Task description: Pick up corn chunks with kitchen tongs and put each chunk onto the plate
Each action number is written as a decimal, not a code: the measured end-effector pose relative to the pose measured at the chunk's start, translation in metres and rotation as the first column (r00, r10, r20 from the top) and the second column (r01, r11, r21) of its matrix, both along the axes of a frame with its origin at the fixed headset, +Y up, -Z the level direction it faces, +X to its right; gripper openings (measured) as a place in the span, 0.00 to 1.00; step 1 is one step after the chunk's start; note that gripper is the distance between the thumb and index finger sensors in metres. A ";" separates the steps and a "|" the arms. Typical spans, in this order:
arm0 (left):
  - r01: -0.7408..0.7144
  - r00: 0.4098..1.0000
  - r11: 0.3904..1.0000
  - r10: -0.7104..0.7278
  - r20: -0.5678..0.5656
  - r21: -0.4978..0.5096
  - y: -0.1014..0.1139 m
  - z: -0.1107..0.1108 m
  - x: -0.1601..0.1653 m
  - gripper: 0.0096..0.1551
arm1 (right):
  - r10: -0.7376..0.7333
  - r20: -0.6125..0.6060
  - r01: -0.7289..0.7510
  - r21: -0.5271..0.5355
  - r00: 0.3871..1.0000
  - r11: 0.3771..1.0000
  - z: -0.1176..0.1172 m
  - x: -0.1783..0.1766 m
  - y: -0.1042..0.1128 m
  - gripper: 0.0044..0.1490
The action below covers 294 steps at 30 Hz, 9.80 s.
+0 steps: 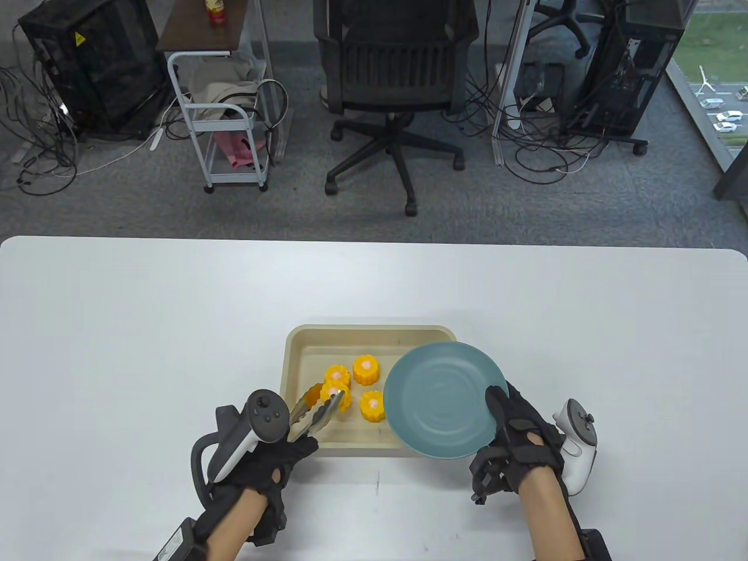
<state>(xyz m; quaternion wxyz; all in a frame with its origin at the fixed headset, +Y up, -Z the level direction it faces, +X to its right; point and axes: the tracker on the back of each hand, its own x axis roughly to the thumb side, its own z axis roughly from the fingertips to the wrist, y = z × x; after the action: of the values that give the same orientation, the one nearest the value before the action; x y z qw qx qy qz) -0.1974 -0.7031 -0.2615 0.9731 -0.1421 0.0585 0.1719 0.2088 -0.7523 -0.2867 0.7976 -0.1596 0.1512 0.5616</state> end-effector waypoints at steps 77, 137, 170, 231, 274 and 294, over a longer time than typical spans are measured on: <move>0.150 0.970 0.915 -0.209 -0.123 -0.374 -0.025 -0.071 0.041 0.56 | -0.059 -0.024 0.057 -0.045 0.998 0.997 -0.001 0.002 -0.005 0.33; -0.216 0.970 0.976 0.214 0.117 0.003 0.067 -0.036 0.064 0.59 | -0.123 0.000 0.123 -0.077 0.992 0.989 0.000 0.001 -0.014 0.33; 0.006 0.998 0.992 -0.012 -0.054 -0.126 -0.017 -0.079 0.050 0.59 | -0.132 -0.005 0.131 -0.060 0.991 0.990 0.000 0.006 -0.013 0.33; -0.177 0.945 0.964 0.110 0.308 0.199 0.086 0.006 0.119 0.47 | -0.133 0.013 0.134 -0.084 0.991 0.987 -0.001 0.009 -0.018 0.34; -0.187 0.934 0.969 0.124 0.335 0.164 0.076 0.004 0.123 0.57 | -0.161 0.010 0.161 -0.104 0.987 0.981 0.000 0.006 -0.021 0.33; -0.273 0.958 0.956 0.280 -0.061 0.107 0.024 -0.029 -0.004 0.58 | -0.180 0.014 0.180 -0.089 0.984 0.980 -0.001 0.010 -0.018 0.33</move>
<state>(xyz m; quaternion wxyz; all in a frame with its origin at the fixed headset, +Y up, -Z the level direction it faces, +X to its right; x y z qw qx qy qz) -0.2009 -0.6789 -0.2900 0.9423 -0.0949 0.0662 0.3142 0.2190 -0.7700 -0.2880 0.8377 -0.1828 0.1877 0.4792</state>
